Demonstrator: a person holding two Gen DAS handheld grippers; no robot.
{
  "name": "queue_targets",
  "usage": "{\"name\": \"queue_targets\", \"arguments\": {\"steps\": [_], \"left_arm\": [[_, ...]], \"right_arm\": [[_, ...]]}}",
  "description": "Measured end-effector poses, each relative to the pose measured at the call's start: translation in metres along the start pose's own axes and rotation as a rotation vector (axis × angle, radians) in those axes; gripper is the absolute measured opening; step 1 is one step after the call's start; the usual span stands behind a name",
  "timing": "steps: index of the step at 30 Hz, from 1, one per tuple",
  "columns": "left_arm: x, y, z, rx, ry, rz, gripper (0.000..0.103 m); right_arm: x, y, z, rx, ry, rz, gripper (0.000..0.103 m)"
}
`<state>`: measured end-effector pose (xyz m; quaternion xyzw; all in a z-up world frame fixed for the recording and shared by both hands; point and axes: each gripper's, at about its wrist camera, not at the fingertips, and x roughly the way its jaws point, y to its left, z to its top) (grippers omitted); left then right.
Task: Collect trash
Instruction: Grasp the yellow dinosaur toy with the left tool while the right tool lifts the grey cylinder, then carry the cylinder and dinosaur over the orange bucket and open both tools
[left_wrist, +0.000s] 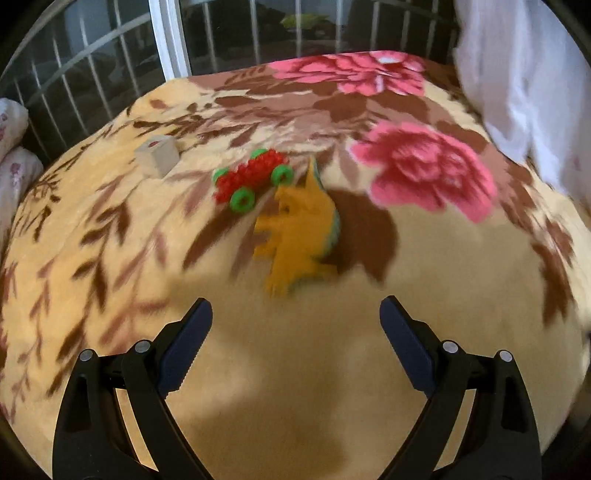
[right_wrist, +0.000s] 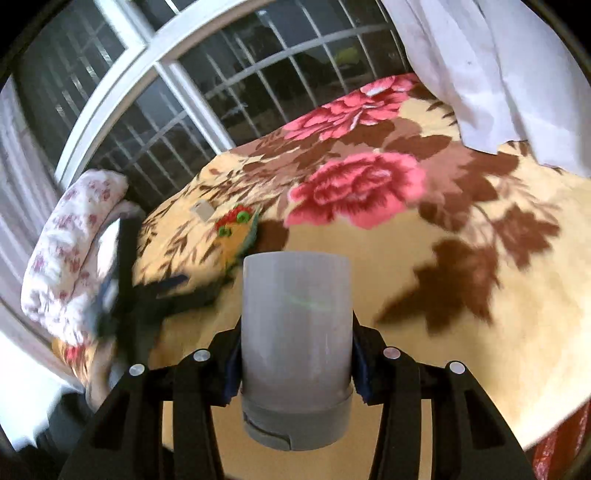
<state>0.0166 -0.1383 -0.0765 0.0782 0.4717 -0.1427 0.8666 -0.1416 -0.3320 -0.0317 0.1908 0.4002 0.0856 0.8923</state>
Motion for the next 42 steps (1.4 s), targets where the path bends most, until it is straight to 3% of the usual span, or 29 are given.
{"name": "queue_targets", "arguments": {"steps": [5,7,9,15,19,26,31,34,37,42], "left_arm": [[0.049,0.009,0.036,-0.123,0.068,-0.057,0.086],[0.055,0.004,0.041,-0.103,0.054,0.002,0.075],[0.052,-0.003,0.040,-0.056,0.034,0.039,0.058],[0.023,0.002,0.023,-0.062,0.000,0.011,0.057],[-0.031,0.001,-0.004,-0.037,-0.049,-0.021,0.057],[-0.147,0.018,-0.102,-0.018,-0.157,-0.020,0.057],[-0.191,0.027,-0.189,0.036,-0.183,0.084,0.057],[-0.197,0.035,-0.241,0.027,-0.145,0.102,0.057],[-0.190,0.041,-0.279,0.000,-0.091,0.075,0.057],[-0.163,0.043,-0.319,0.013,0.000,0.069,0.057]], "right_arm": [[-0.005,0.008,-0.040,-0.052,0.006,0.036,0.047],[-0.002,0.011,-0.050,-0.063,0.023,0.056,0.047],[0.003,0.014,-0.060,-0.067,0.045,0.079,0.047],[0.000,0.020,-0.069,-0.067,0.043,0.103,0.047],[-0.008,0.026,-0.074,-0.083,0.048,0.098,0.047],[-0.029,0.055,-0.100,-0.167,0.053,0.089,0.047],[-0.042,0.076,-0.136,-0.233,0.118,0.132,0.047],[-0.041,0.083,-0.159,-0.255,0.172,0.154,0.047],[-0.033,0.090,-0.182,-0.279,0.240,0.152,0.047],[-0.005,0.101,-0.210,-0.308,0.352,0.161,0.047]]}}
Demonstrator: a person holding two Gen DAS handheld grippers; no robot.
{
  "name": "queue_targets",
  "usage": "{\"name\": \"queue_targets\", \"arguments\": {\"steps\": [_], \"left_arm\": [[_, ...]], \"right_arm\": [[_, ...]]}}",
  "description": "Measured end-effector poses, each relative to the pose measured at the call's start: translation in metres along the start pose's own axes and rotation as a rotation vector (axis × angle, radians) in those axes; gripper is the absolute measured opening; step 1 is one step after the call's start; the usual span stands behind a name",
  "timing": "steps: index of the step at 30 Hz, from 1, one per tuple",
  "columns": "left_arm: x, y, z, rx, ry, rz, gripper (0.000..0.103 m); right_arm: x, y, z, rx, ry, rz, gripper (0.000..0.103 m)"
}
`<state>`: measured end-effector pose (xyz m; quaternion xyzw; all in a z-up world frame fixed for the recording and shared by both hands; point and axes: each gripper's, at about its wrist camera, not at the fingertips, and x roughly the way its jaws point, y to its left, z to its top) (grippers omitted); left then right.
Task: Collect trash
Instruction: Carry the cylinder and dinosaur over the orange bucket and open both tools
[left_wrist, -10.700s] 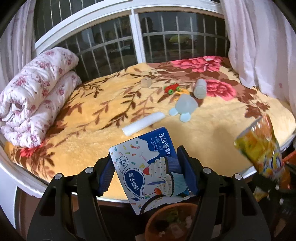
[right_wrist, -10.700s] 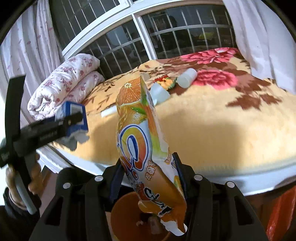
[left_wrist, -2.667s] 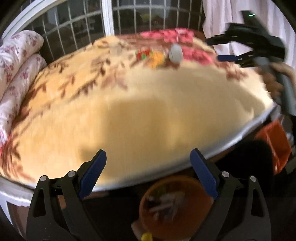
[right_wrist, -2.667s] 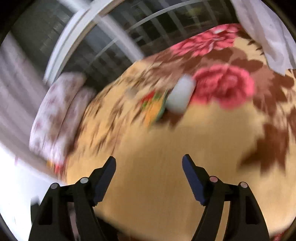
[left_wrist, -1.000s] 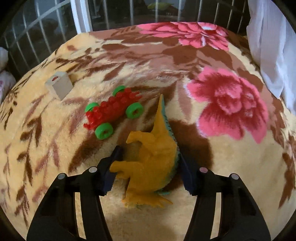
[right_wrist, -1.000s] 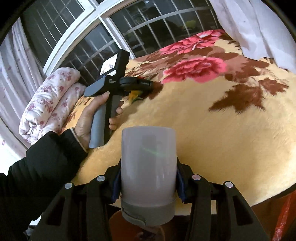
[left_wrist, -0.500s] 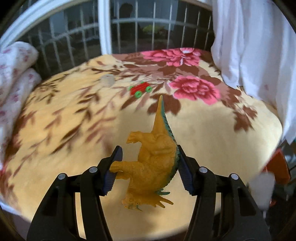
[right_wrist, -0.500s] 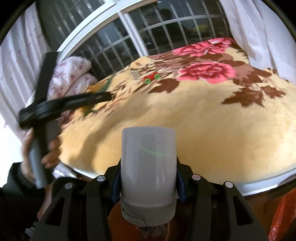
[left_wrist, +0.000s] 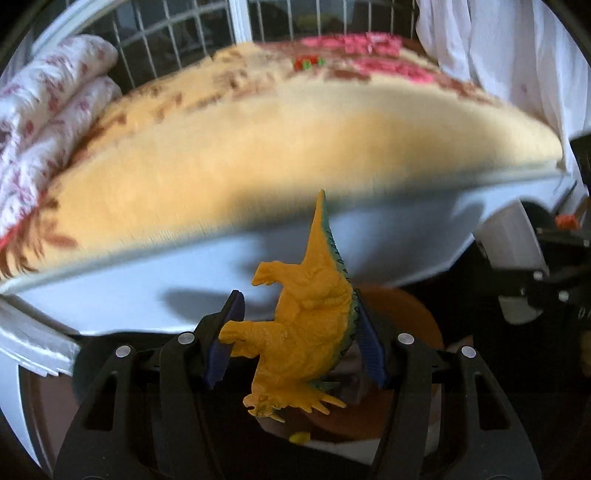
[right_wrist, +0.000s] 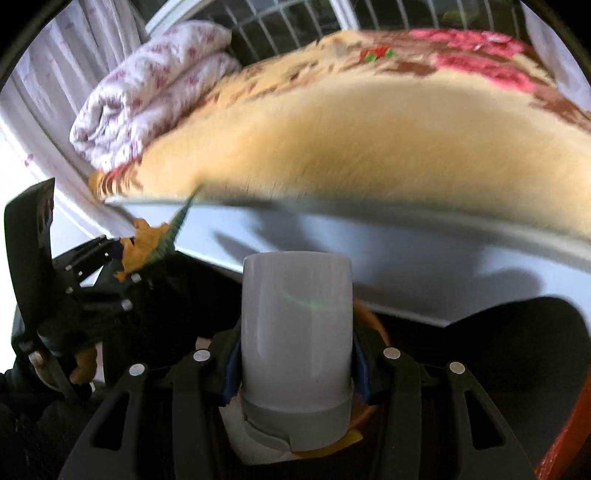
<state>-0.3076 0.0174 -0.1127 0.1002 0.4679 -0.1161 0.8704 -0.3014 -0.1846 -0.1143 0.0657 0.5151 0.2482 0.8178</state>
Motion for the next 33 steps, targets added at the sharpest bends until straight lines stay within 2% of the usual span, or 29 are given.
{"name": "queue_targets", "arguments": {"steps": [11,15,26,28,29,33], "left_arm": [[0.041,0.001,-0.031,0.007,0.154,-0.074,0.057],[0.049,0.003,-0.030,-0.005,0.185,-0.090,0.057],[0.055,-0.011,-0.035,0.024,0.210,-0.089,0.057],[0.059,-0.009,-0.031,0.026,0.232,-0.099,0.069],[0.060,-0.009,-0.030,0.025,0.239,-0.093,0.081],[0.059,-0.012,-0.031,0.048,0.234,-0.083,0.082]], "right_arm": [[0.065,0.000,-0.013,-0.003,0.172,0.019,0.047],[0.070,0.001,-0.016,-0.023,0.192,0.016,0.047],[0.076,0.006,-0.018,-0.035,0.222,-0.028,0.047],[0.077,0.007,-0.019,-0.039,0.235,-0.060,0.064],[0.078,0.012,-0.016,-0.038,0.229,-0.075,0.073],[0.072,0.008,-0.015,-0.010,0.200,-0.084,0.073]]}}
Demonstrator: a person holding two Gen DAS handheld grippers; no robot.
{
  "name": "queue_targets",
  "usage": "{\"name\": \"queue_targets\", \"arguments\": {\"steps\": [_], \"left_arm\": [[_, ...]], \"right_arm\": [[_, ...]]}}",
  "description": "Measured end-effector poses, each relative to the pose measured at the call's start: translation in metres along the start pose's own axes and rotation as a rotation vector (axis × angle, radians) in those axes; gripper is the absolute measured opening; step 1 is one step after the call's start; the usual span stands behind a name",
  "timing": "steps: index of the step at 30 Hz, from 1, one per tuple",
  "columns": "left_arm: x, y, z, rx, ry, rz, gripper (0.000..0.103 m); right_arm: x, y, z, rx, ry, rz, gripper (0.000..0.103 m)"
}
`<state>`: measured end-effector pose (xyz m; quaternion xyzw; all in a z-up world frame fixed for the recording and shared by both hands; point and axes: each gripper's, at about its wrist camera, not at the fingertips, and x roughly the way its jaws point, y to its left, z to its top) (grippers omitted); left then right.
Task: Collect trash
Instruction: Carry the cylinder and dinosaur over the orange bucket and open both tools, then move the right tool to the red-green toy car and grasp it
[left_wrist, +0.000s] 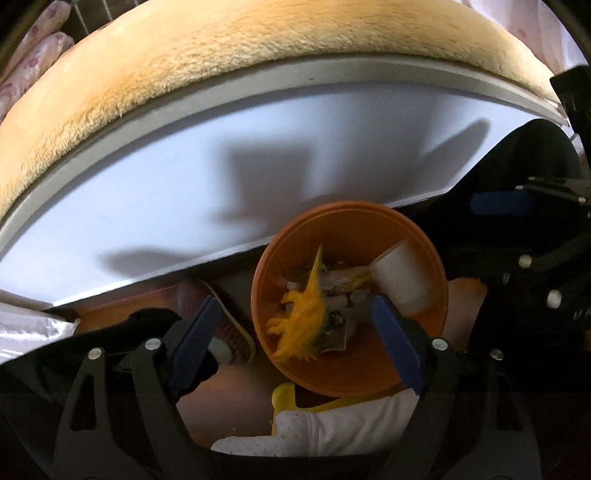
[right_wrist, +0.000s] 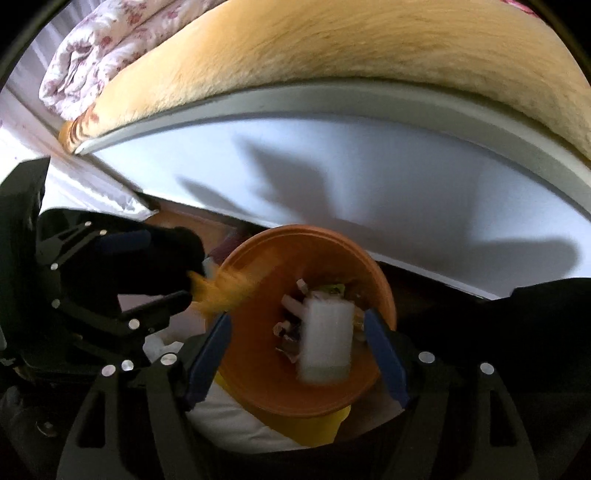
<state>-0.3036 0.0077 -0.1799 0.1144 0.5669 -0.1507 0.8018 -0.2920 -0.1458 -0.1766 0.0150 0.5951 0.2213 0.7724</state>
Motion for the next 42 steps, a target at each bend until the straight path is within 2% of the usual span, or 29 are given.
{"name": "queue_targets", "arguments": {"steps": [9,11,13,17,20,23,25,27,29,32,34,37,42], "left_arm": [[-0.008,-0.004,0.003,-0.009,-0.032,0.040,0.082],[-0.019,-0.005,0.004,-0.008,-0.064,0.059,0.082],[-0.040,-0.001,0.011,-0.020,-0.134,0.058,0.082],[-0.093,0.025,0.045,-0.068,-0.269,0.015,0.084],[-0.115,0.052,0.089,-0.081,-0.343,0.041,0.090],[-0.114,0.081,0.146,-0.124,-0.354,0.070,0.090],[-0.107,0.097,0.172,-0.158,-0.369,0.066,0.090],[-0.099,0.109,0.191,-0.189,-0.380,0.076,0.090],[-0.089,0.120,0.207,-0.229,-0.387,0.089,0.090],[-0.078,0.129,0.215,-0.272,-0.378,0.050,0.090],[-0.073,0.131,0.218,-0.287,-0.374,0.035,0.090],[-0.068,0.131,0.217,-0.289,-0.379,0.043,0.090],[-0.063,0.128,0.214,-0.269,-0.387,0.028,0.090]], "right_arm": [[-0.024,-0.011,-0.006,-0.025,-0.057,-0.016,0.073],[-0.045,-0.010,-0.001,-0.073,-0.106,0.015,0.073],[-0.062,-0.004,0.007,-0.107,-0.149,0.045,0.073],[-0.110,-0.003,0.054,-0.172,-0.259,0.099,0.073],[-0.131,-0.013,0.111,-0.192,-0.318,0.053,0.074],[-0.135,-0.031,0.181,-0.183,-0.360,-0.006,0.077],[-0.124,-0.055,0.238,-0.098,-0.347,-0.010,0.078],[-0.106,-0.078,0.283,0.033,-0.340,0.037,0.078],[-0.091,-0.100,0.316,0.159,-0.331,0.120,0.078],[-0.058,-0.127,0.361,0.388,-0.291,0.242,0.074],[-0.041,-0.138,0.381,0.501,-0.268,0.290,0.071],[-0.023,-0.149,0.413,0.616,-0.253,0.244,0.070],[-0.001,-0.157,0.435,0.706,-0.178,0.138,0.069]]}}
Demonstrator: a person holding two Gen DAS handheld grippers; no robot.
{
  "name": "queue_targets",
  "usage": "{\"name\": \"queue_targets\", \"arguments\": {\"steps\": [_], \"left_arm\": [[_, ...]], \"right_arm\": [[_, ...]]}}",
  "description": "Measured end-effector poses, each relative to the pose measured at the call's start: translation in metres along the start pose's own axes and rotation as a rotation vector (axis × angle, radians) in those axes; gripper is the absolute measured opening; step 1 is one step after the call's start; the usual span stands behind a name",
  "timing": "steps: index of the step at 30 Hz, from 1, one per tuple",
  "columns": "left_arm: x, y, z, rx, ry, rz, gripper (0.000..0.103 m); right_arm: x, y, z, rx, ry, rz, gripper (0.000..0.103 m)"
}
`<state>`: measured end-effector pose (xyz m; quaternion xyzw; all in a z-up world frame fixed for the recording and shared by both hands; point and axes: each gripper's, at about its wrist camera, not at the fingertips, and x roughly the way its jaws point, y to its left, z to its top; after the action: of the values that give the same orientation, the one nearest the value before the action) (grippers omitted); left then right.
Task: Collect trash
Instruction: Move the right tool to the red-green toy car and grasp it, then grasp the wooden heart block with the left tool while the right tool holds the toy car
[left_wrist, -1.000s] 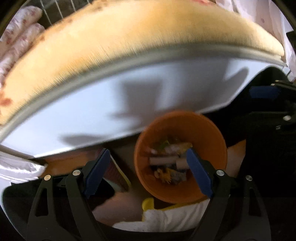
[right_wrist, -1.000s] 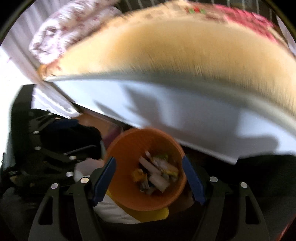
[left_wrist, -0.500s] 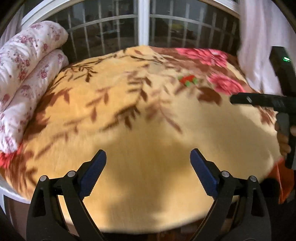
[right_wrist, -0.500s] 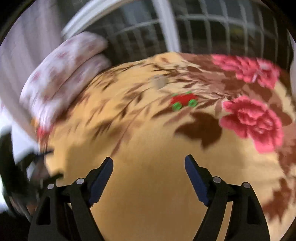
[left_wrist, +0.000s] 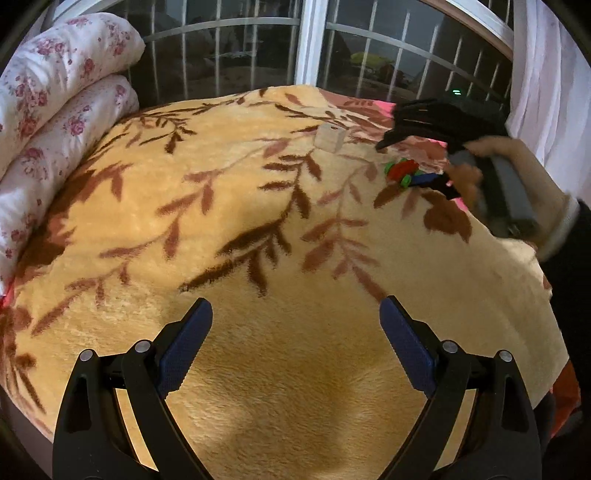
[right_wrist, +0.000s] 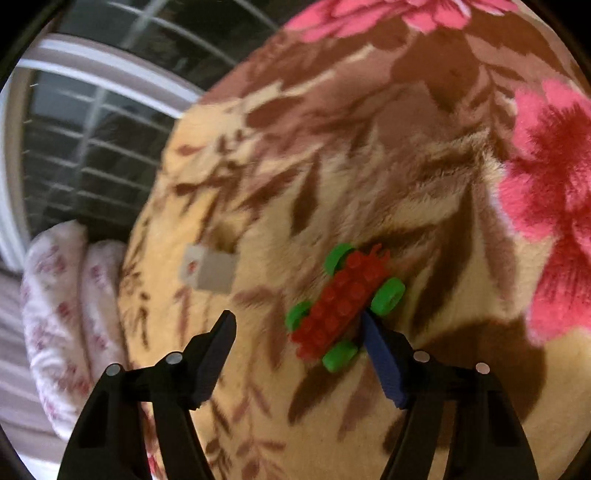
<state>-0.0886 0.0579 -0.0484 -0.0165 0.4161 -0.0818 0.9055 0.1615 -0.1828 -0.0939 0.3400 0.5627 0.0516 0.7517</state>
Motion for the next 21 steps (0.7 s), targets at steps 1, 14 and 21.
{"name": "queue_targets", "arguments": {"steps": [1,14,21], "left_arm": [[0.001,-0.001,-0.001,0.001,0.001,-0.009,0.090],[0.010,-0.015,-0.012,0.017,0.048,-0.053,0.090],[0.031,-0.034,0.034,0.102,0.036,-0.020,0.090]], "right_arm": [[0.002,0.000,0.001,0.014,0.002,-0.012,0.069],[-0.014,-0.012,-0.009,-0.011,-0.119,-0.066,0.019],[-0.090,-0.060,-0.086,-0.283,-0.198,0.081,0.019]]}}
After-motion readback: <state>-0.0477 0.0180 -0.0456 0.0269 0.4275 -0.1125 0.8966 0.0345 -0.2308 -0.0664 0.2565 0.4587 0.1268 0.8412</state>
